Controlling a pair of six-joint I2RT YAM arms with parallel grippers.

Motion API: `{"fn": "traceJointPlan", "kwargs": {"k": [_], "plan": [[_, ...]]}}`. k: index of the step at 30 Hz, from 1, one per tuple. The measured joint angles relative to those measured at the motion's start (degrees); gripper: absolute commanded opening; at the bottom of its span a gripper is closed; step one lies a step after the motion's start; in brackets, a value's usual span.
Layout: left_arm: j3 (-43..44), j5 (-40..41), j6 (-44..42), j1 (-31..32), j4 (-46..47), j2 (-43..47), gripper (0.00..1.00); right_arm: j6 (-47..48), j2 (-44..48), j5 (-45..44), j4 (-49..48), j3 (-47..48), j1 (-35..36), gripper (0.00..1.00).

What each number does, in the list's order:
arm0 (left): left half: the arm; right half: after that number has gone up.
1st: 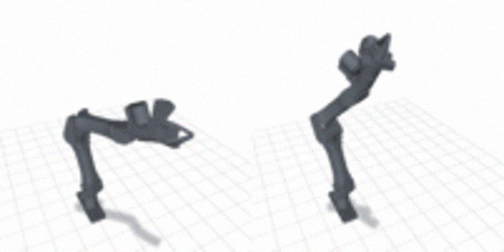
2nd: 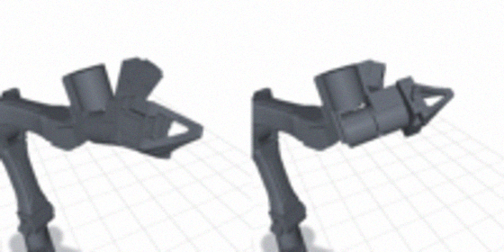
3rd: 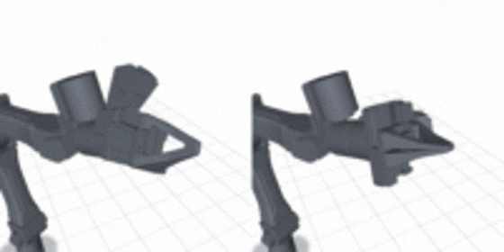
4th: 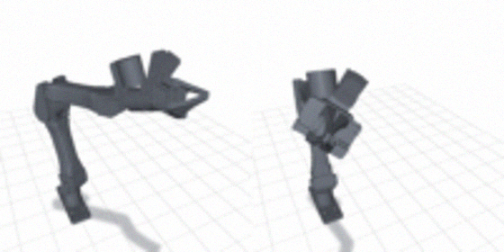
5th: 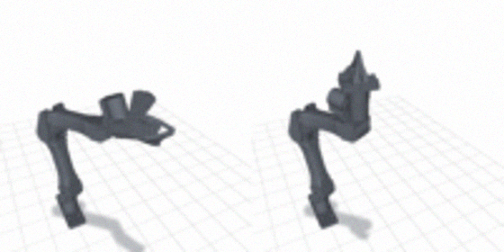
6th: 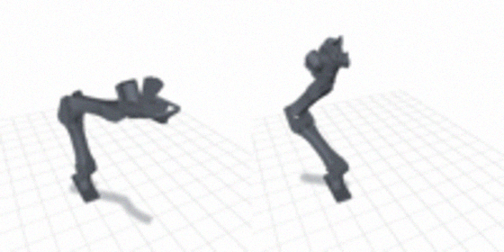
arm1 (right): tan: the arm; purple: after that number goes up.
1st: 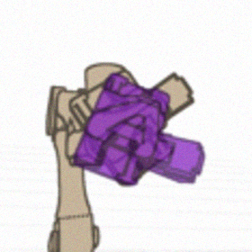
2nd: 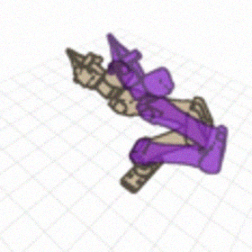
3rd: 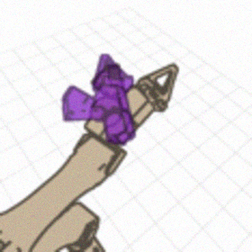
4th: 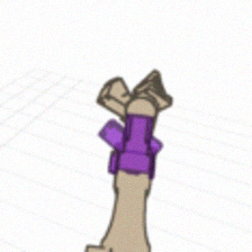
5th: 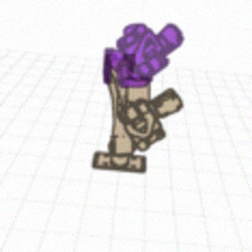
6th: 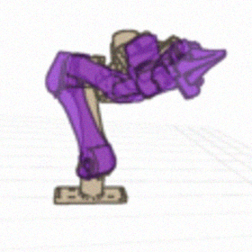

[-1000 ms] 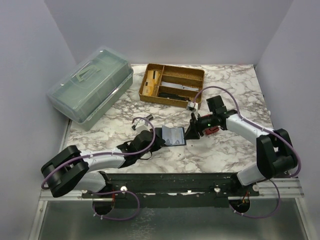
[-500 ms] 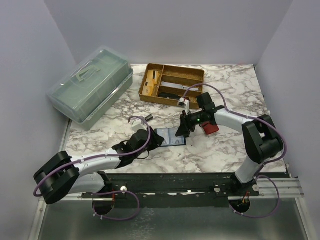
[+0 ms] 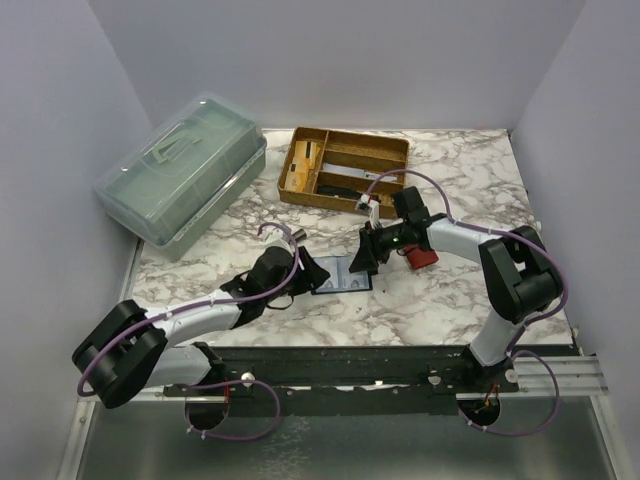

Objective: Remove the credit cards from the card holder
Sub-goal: Open the card holder at the center of the board.

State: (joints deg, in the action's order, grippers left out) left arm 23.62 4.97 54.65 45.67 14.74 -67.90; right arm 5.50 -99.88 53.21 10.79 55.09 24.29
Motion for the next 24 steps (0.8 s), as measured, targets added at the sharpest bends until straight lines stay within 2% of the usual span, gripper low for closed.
{"fn": "traceJointPlan", "kwargs": {"k": [12, 24], "plan": [[3.54, -8.41, -1.9, -3.82, 0.79, -8.98, 0.58, -1.27, -1.57, -2.16, -0.59, -0.46, 0.0, 0.41], [5.75, -7.93, -1.77, -4.09, -2.14, -12.07, 0.6, -1.51, -1.79, -2.89, -0.61, -0.46, 0.0, 0.41]]}}
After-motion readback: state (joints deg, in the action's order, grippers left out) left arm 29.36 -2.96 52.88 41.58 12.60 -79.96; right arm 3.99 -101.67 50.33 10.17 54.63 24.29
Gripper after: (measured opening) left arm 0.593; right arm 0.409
